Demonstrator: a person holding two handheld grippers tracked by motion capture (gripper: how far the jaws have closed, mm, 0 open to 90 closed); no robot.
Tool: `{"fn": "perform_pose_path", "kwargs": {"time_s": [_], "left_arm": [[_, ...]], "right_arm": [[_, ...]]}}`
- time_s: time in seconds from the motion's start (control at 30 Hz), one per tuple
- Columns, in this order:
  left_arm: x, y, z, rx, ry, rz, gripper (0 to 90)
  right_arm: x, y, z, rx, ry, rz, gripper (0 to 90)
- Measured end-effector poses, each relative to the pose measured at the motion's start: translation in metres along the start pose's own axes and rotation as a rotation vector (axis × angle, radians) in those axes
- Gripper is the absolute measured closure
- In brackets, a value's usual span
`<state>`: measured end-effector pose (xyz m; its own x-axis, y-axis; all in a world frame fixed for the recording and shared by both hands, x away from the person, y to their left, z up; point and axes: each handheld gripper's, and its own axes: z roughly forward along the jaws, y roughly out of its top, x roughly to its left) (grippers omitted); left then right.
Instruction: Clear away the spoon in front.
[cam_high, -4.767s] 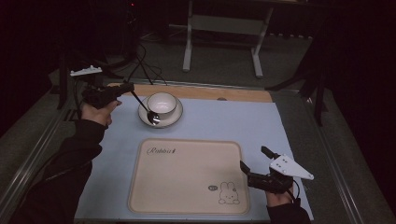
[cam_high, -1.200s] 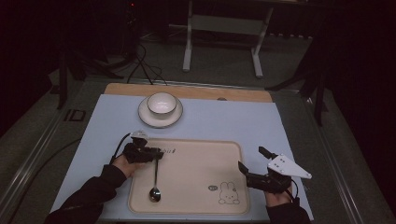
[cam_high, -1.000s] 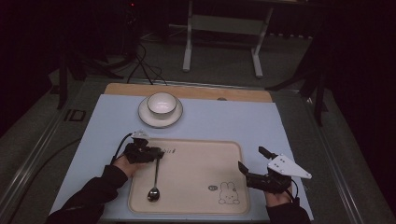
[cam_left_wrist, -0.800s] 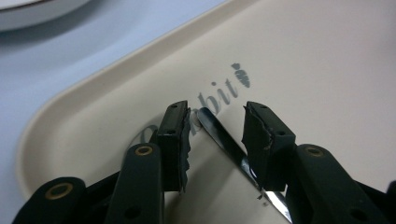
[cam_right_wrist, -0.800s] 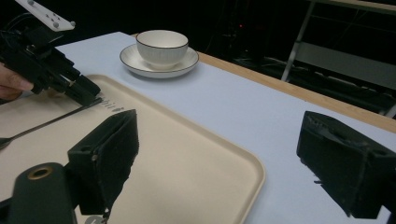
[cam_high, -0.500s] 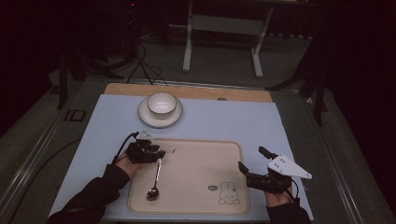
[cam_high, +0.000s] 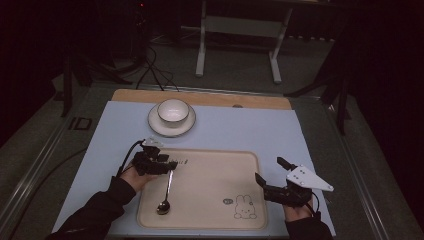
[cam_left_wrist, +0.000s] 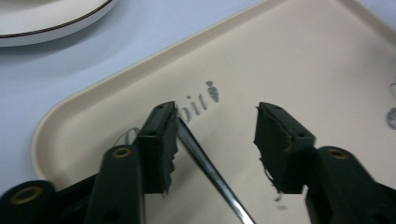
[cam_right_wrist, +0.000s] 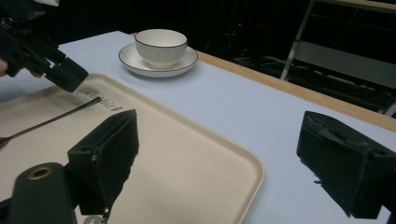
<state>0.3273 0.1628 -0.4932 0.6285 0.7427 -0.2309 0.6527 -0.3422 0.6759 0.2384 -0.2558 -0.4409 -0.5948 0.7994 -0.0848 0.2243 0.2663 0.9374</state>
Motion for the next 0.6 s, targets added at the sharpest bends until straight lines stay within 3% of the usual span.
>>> {"fn": "perform_pose_path", "kwargs": {"time_s": [0.2, 0.3, 0.37, 0.43, 0.5, 0.6], "left_arm": [[-0.003, 0.006, -0.011, -0.022, 0.009, -0.042, 28.0], [-0.002, 0.007, -0.017, -0.048, -0.050, -0.044, 13.5], [-0.002, 0.008, -0.020, -0.053, -0.048, -0.053, 13.1], [-0.002, 0.009, -0.021, -0.065, -0.076, -0.060, 9.2], [-0.002, 0.009, -0.023, -0.071, -0.106, -0.054, 1.8], [-0.003, 0.009, -0.025, -0.080, -0.111, -0.040, 0.8]], "right_arm": [[0.000, 0.000, 0.000, 0.001, 0.000, 0.000, 12.7], [0.000, 0.000, 0.001, 0.004, 0.002, 0.000, 12.7], [0.000, 0.000, 0.001, 0.003, 0.003, -0.001, 12.7], [0.000, 0.000, 0.001, 0.004, 0.003, -0.002, 12.7], [0.000, -0.001, 0.001, 0.005, 0.002, 0.000, 12.7], [0.000, -0.001, 0.001, 0.005, 0.000, 0.003, 12.7]]}}
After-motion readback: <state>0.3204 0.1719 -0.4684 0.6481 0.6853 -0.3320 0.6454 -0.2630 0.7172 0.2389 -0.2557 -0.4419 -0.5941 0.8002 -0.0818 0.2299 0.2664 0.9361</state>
